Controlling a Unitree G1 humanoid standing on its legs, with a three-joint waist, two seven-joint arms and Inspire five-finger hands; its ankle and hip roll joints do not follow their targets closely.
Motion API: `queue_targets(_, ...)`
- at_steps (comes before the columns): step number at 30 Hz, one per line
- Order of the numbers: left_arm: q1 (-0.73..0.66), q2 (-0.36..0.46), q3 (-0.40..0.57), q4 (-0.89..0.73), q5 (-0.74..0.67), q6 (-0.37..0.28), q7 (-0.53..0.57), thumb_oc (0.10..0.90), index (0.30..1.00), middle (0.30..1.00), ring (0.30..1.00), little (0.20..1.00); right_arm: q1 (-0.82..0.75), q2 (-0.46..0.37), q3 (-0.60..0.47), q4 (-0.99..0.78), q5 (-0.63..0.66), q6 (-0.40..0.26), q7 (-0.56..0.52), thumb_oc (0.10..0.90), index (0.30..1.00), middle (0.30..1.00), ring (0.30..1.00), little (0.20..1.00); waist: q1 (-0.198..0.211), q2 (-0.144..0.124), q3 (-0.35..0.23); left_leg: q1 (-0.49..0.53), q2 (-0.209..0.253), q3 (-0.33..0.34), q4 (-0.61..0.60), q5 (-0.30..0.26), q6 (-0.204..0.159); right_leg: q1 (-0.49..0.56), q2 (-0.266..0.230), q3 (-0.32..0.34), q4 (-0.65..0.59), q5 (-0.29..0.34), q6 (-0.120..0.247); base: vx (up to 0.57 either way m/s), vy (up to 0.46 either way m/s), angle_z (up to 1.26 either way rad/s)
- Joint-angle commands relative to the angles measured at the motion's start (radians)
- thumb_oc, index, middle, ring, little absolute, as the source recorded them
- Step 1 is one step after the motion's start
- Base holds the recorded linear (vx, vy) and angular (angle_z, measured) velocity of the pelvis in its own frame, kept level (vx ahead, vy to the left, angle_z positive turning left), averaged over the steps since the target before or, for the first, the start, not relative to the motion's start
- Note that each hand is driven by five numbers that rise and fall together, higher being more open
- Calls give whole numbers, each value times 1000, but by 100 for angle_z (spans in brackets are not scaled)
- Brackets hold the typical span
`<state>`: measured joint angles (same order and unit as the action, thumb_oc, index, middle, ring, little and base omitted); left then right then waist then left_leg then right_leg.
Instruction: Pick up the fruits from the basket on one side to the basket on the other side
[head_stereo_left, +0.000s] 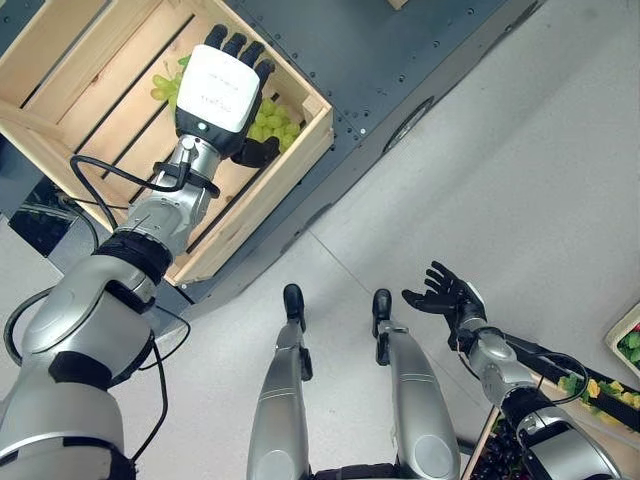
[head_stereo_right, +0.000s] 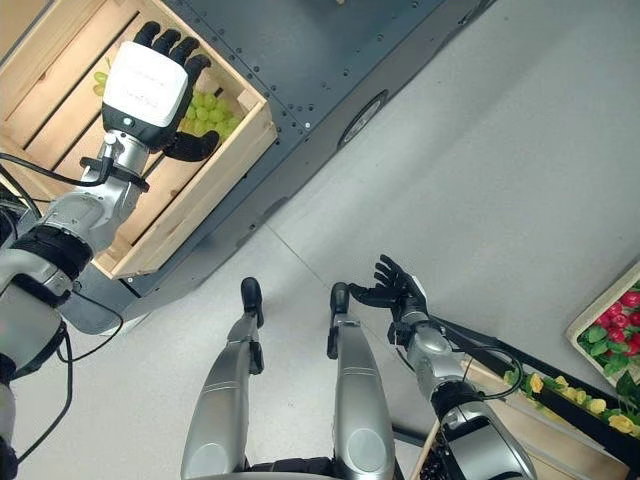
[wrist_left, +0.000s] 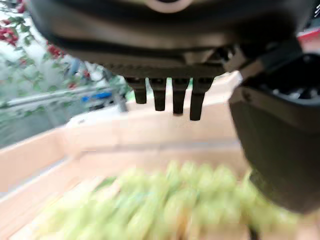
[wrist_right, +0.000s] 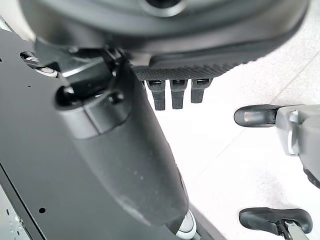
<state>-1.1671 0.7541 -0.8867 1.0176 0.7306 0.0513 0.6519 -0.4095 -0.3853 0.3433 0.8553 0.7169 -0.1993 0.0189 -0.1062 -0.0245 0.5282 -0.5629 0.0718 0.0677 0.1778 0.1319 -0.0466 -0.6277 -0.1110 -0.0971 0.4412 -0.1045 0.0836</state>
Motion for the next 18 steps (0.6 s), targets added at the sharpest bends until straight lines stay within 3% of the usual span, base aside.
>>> queue_targets(1, 17, 41, 137, 76, -64, 59, 95, 800, 900, 900, 900, 900, 23, -10, 6, -58, 24, -63, -36, 800, 900, 900, 900, 900, 7, -39, -8, 20, -26, 25, 95, -118, 6, 44, 40, -9, -70, 73, -26, 0, 0, 0)
queue_targets(7, 31, 42, 177, 70, -9, -26, 234, 800, 900, 900, 900, 900, 34, 4, 7, -61, 22, -70, -46, 800, 900, 900, 900, 900, 15, -44, -8, 22, -28, 17, 93, -120, 7, 46, 42, -15, -69, 70, -27, -3, -16, 2)
queue_targets(18, 101, 69, 181, 38, 62, -42, 247, 800, 900, 900, 900, 900, 46, -22, -12, -56, 13, -69, -22, 800, 900, 900, 900, 900, 21, -17, -8, 36, -33, 9, 83, -112, 6, 61, 33, -24, -73, 71, -33, -2, 6, 0)
